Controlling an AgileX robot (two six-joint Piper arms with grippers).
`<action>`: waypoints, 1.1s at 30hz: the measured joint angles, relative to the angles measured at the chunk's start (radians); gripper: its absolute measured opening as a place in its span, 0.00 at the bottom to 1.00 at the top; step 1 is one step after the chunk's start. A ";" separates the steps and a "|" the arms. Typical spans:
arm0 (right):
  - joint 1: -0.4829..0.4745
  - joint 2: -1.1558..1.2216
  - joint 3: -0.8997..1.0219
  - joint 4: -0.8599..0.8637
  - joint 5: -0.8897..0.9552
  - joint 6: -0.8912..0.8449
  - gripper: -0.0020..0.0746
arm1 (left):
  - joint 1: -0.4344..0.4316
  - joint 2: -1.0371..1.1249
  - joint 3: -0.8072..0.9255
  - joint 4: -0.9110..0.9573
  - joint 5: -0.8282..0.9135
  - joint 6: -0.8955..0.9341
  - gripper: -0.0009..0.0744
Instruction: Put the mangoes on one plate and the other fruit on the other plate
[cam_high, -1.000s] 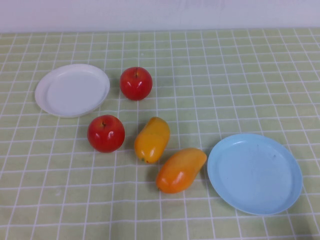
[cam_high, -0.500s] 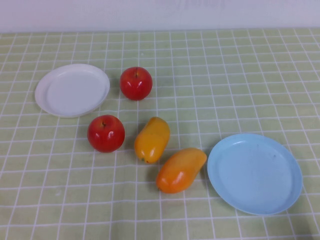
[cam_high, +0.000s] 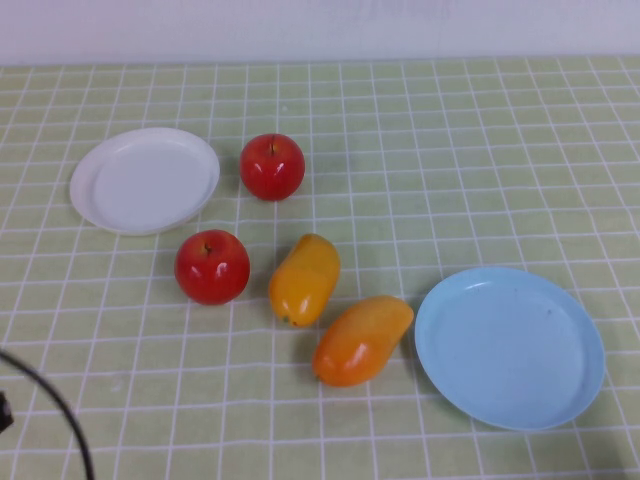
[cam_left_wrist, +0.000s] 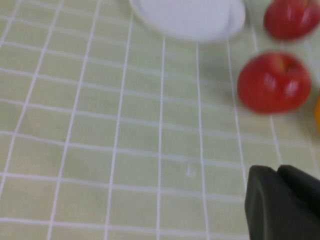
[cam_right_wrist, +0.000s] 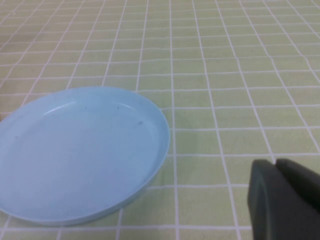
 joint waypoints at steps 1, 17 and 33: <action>0.000 0.000 0.000 0.000 0.000 0.000 0.01 | 0.000 0.054 -0.047 0.000 0.052 0.036 0.01; 0.000 0.000 0.000 0.000 0.000 0.000 0.01 | -0.277 0.826 -0.623 0.069 0.329 0.222 0.01; 0.000 0.000 0.000 0.000 0.000 0.000 0.01 | -0.408 1.213 -0.991 0.144 0.474 0.199 0.71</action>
